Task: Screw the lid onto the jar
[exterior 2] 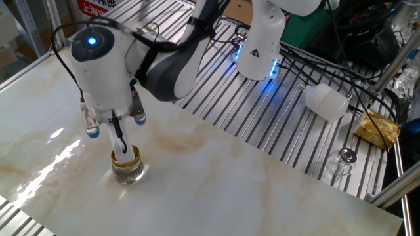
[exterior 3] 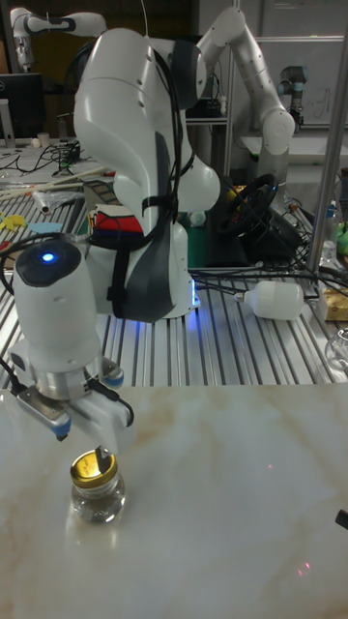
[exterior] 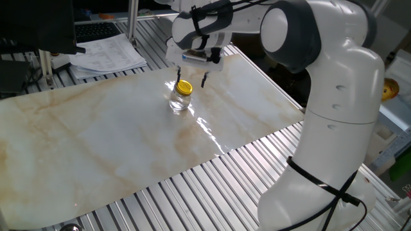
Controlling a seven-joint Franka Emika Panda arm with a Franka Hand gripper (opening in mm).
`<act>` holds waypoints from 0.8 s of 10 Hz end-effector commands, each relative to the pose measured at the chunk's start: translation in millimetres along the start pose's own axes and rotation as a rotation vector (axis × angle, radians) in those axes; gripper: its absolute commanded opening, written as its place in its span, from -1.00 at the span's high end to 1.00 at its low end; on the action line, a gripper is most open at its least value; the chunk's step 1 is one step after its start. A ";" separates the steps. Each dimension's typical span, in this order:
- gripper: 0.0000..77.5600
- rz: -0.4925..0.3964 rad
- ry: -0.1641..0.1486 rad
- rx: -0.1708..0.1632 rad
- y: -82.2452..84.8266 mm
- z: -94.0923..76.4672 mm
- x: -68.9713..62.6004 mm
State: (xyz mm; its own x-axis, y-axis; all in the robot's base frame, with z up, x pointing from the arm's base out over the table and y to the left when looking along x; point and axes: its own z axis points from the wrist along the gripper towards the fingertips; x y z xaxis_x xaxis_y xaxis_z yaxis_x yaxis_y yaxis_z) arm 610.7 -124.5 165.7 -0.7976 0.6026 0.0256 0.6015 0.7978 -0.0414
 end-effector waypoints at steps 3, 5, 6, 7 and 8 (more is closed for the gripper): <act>-1.00 -0.001 -0.006 -0.003 4.0 4.1 -1.2; -1.00 0.000 -0.007 -0.003 4.8 5.2 -1.3; -1.00 0.001 -0.006 -0.004 4.9 5.5 -1.3; -1.00 0.002 -0.005 -0.005 5.8 6.7 -1.4; -1.00 0.001 -0.005 -0.006 6.9 8.6 -1.5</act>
State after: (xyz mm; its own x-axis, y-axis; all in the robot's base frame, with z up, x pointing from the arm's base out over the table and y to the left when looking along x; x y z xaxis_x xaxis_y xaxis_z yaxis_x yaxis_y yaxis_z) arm 614.7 -119.9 155.6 -0.7974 0.6030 0.0235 0.6020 0.7976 -0.0372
